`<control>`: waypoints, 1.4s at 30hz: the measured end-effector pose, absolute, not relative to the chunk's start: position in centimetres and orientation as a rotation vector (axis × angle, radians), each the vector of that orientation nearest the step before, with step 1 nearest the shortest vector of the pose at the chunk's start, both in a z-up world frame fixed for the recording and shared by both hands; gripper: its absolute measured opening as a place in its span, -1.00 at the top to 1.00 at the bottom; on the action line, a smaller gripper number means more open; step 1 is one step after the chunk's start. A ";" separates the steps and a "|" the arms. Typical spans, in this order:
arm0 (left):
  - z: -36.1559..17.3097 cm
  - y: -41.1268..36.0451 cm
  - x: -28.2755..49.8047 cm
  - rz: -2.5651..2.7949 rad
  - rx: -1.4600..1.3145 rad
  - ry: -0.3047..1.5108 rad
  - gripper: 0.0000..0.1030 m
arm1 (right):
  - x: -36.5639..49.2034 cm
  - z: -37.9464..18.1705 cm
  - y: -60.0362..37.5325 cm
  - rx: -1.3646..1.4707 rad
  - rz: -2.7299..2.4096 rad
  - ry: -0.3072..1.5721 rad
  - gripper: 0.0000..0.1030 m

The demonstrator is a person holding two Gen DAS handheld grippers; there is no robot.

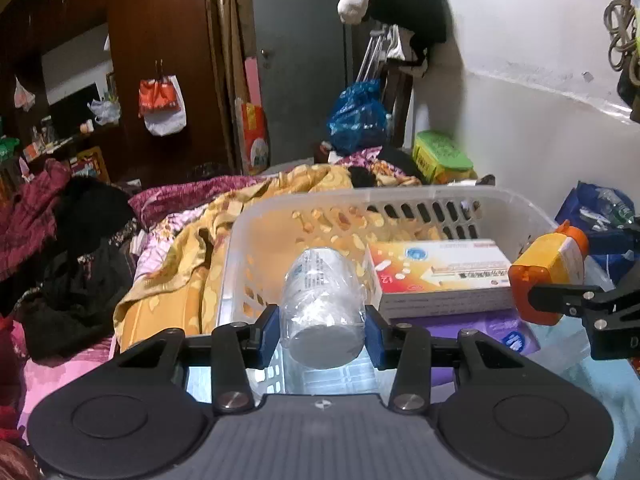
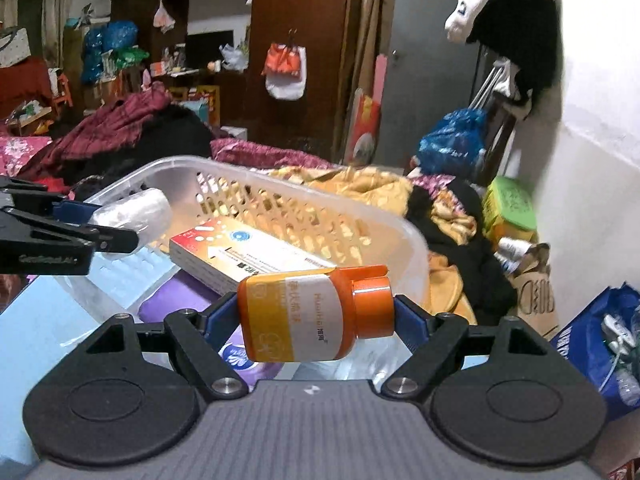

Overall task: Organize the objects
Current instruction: 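Carry the roll and bottle over the basket and open both grippers, then close both grippers on the white plush bunny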

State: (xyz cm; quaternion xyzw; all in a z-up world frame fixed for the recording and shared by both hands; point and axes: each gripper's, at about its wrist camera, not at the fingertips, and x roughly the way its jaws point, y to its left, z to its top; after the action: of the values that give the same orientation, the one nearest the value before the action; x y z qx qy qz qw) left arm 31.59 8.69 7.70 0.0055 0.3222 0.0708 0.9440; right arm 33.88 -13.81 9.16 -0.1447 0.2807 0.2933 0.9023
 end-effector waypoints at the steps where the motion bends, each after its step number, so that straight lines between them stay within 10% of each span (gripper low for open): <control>1: 7.5 8.9 31.6 0.142 0.009 0.658 0.08 | 33.5 8.7 -14.7 -0.303 0.607 0.592 -0.63; 12: 6.6 8.0 30.9 0.094 -0.001 0.621 0.02 | 32.6 8.9 -16.1 -0.251 0.629 0.562 -0.72; 16: 6.7 7.4 29.7 0.099 0.029 0.537 -0.74 | 32.0 9.4 -16.6 -0.213 0.625 0.516 -0.89; 22: 6.9 6.8 24.0 0.057 -0.018 0.376 -1.00 | 28.0 9.7 -19.3 -0.130 0.648 0.385 -1.00; 42: -2.9 3.1 10.7 0.003 -0.031 0.278 -0.96 | 20.3 -1.6 -25.8 0.158 0.791 0.378 -0.99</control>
State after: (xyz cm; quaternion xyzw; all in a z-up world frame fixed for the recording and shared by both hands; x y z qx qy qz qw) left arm 10.67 3.07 -2.90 -0.0156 0.1384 0.0014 0.9903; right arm 20.30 -25.78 -1.57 0.0765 0.1829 0.3825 0.9024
